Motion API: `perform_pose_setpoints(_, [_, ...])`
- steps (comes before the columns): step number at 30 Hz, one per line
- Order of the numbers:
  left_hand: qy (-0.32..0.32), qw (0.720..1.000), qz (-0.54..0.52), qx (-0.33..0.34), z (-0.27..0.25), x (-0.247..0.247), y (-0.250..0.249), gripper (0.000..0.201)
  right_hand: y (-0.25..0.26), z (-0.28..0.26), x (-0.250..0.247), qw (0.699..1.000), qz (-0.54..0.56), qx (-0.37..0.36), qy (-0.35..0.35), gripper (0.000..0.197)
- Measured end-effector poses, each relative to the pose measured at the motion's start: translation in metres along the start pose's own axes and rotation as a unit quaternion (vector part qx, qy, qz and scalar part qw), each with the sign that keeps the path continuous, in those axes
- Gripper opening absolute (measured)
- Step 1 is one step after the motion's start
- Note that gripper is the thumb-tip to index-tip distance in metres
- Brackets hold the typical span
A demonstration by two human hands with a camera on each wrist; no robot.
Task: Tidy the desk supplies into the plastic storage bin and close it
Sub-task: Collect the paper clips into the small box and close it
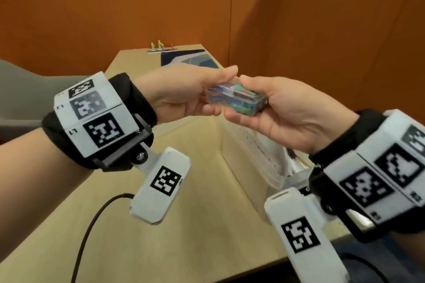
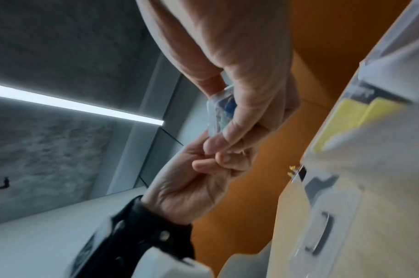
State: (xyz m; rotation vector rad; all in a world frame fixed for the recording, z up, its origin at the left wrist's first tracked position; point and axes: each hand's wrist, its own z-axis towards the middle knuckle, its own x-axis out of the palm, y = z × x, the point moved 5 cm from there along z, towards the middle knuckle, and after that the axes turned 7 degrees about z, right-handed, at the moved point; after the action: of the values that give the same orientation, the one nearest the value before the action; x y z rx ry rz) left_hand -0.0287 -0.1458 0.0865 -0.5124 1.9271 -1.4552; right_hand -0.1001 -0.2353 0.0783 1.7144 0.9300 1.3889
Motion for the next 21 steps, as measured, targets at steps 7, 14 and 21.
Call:
perform_pose_setpoints(7, [0.033,0.992,-0.120,0.035,0.007,0.006,-0.014,0.037,0.019,0.007,-0.026,0.997,0.012,0.000,-0.076,0.025])
perform_pose_setpoints(14, [0.013,0.984,0.081,0.161,0.008,0.013,-0.016,0.041,0.025,0.007,-0.040,0.996,-0.016,0.032,-0.081,0.029])
perform_pose_setpoints(21, [-0.078,0.949,0.110,0.286,0.013,0.022,-0.018,0.016,0.029,0.005,-0.044,0.997,-0.017,0.037,-0.060,0.027])
